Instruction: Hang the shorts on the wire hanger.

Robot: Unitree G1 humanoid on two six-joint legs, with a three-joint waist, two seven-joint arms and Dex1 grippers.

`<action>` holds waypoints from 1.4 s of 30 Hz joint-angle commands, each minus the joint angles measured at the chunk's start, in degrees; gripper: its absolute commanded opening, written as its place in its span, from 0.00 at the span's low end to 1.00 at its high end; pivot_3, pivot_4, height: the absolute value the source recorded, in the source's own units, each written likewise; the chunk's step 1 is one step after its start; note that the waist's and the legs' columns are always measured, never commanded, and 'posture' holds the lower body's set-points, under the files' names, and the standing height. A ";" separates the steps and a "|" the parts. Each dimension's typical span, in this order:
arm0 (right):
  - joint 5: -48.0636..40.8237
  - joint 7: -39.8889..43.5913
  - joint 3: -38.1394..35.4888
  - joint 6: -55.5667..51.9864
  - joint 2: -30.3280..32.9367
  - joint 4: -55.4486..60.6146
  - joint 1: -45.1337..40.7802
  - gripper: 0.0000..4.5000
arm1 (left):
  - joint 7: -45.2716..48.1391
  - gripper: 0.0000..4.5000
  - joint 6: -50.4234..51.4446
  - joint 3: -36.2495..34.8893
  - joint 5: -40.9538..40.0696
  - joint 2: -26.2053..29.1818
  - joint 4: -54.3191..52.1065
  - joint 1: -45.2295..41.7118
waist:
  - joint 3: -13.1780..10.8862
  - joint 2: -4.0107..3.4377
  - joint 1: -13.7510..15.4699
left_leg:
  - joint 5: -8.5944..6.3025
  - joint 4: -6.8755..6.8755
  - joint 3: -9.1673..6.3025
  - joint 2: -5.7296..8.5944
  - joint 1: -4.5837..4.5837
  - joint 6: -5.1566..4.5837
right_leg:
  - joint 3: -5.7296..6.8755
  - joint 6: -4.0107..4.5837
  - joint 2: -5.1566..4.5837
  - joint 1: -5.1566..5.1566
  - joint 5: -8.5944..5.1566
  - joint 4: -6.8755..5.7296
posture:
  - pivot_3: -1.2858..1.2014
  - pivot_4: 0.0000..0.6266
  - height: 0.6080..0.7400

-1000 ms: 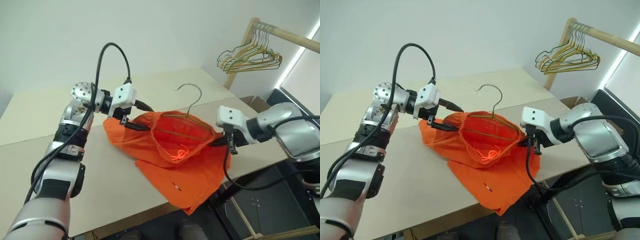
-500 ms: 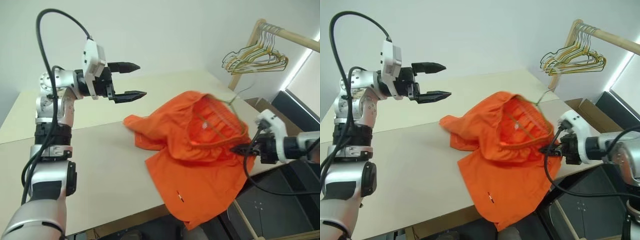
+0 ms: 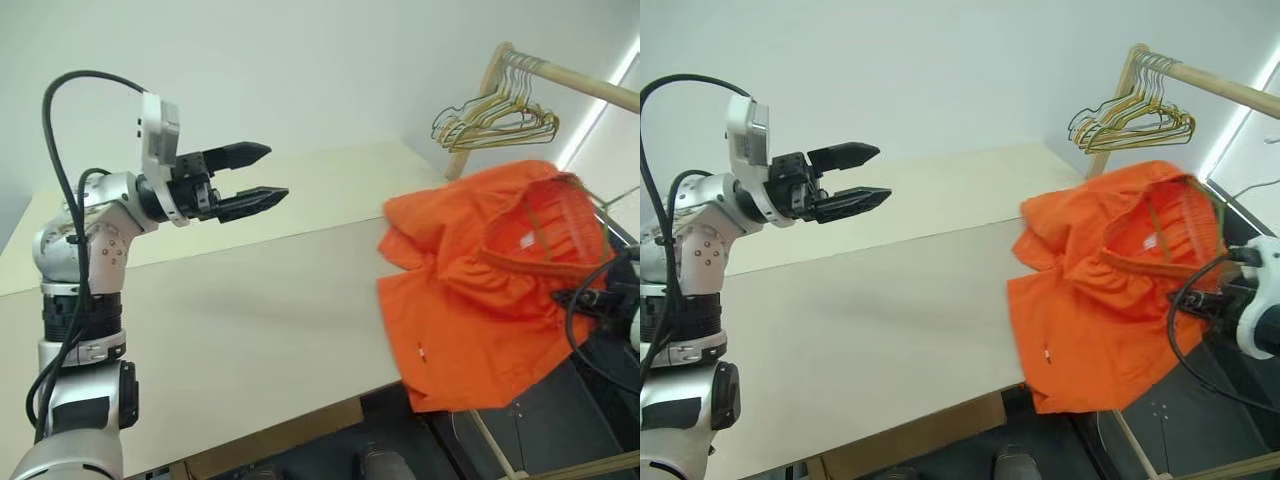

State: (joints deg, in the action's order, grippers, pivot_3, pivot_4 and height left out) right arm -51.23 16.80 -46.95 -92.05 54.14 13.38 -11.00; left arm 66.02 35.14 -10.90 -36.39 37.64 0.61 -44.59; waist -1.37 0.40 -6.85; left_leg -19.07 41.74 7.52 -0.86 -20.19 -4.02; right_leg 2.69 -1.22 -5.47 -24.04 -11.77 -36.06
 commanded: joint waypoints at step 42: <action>24.84 -48.19 -15.57 4.80 0.49 -40.83 -41.36 0.00 | -2.52 1.00 2.97 -2.09 -8.78 3.94 -7.81 2.91 | -0.01 -0.43 -1.86 | 0.03 -0.85 0.77 0.00 0.04 0.03 | -0.73 -0.22 0.09 -0.23 -0.08 0.32 | 0.45 0.00 1.00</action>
State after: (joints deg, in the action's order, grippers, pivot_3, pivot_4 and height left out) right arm -27.76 -32.42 -61.69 -88.48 54.65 -28.93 -50.92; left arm 63.94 37.86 -11.93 -44.20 40.77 -5.64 -41.38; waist -1.38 -0.03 -8.71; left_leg -19.03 40.86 8.31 -0.86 -20.15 -3.97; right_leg 1.94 -1.45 -5.37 -24.26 -11.85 -35.73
